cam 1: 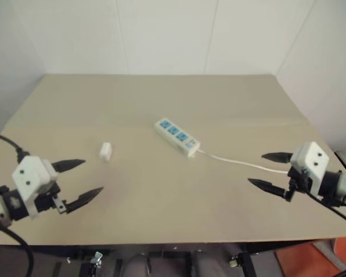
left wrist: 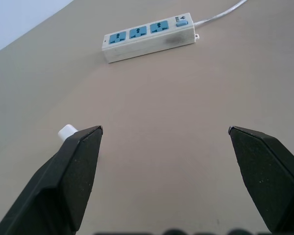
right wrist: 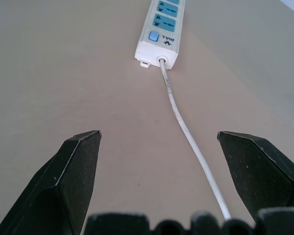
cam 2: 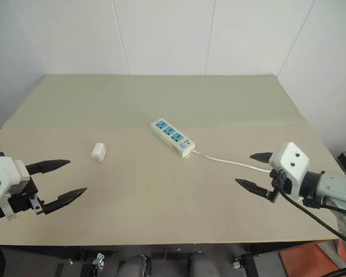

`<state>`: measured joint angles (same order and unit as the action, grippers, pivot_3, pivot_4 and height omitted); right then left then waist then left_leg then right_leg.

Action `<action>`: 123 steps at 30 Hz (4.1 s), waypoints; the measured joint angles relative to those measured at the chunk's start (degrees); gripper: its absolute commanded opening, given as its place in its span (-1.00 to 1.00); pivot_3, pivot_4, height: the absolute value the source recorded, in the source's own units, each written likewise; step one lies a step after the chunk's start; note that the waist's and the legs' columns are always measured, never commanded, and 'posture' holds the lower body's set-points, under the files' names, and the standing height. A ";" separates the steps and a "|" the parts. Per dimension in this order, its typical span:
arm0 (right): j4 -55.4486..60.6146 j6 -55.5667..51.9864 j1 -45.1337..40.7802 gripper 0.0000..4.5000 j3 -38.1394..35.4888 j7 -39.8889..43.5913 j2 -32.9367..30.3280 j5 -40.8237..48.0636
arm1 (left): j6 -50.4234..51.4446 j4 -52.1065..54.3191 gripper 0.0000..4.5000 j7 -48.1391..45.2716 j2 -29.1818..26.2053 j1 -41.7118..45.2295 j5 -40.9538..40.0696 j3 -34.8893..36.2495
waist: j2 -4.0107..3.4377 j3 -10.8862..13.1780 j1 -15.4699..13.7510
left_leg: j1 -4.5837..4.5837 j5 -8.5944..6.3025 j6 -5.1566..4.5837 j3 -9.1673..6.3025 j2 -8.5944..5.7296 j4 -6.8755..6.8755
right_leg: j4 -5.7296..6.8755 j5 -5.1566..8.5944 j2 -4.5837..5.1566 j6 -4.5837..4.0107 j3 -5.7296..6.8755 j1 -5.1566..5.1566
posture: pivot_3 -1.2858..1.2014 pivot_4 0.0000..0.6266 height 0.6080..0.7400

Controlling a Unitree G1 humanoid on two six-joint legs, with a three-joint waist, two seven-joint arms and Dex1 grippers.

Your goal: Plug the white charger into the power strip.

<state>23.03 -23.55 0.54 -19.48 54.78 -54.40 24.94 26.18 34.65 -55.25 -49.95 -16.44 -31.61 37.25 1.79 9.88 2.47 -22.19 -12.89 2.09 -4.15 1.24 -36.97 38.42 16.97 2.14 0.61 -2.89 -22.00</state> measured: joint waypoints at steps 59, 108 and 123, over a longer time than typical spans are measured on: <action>-67.21 23.94 -45.05 0.99 25.25 -26.57 46.37 -21.86 | -0.06 -0.13 1.00 1.26 0.73 0.16 -0.03 -2.80 | -0.05 0.05 1.59 | 0.14 -0.02 -0.03 0.90 -0.04 0.13 | 0.51 -0.04 0.08 0.05 -0.93 -0.55 | 0.03 -0.52 1.00; -50.27 33.22 -31.35 0.53 34.84 19.82 35.63 -15.90 | 8.14 -5.25 1.00 7.22 2.14 10.90 -6.69 -3.56 | 0.10 0.11 1.41 | 0.69 -0.08 0.04 0.95 0.65 0.18 | 0.51 -0.11 -0.69 -0.07 -0.99 -0.21 | 0.03 -0.52 1.00; -48.86 35.59 -30.06 0.53 34.77 18.68 37.07 -16.89 | 66.02 -53.41 1.00 43.13 -1.26 82.44 -4.38 -35.35 | 0.79 0.26 1.81 | 0.67 -0.20 0.28 0.88 0.70 0.16 | 0.68 -0.16 -0.82 0.02 -1.01 -0.47 | 0.03 -0.52 1.00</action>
<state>-25.83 12.03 -29.51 15.28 73.45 -17.33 8.05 92.20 -18.75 -12.11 -51.21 66.00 -35.99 1.90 2.57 10.15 4.28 -21.51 -13.09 2.36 -3.26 1.94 -36.81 39.10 16.81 1.31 0.63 -3.90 -22.47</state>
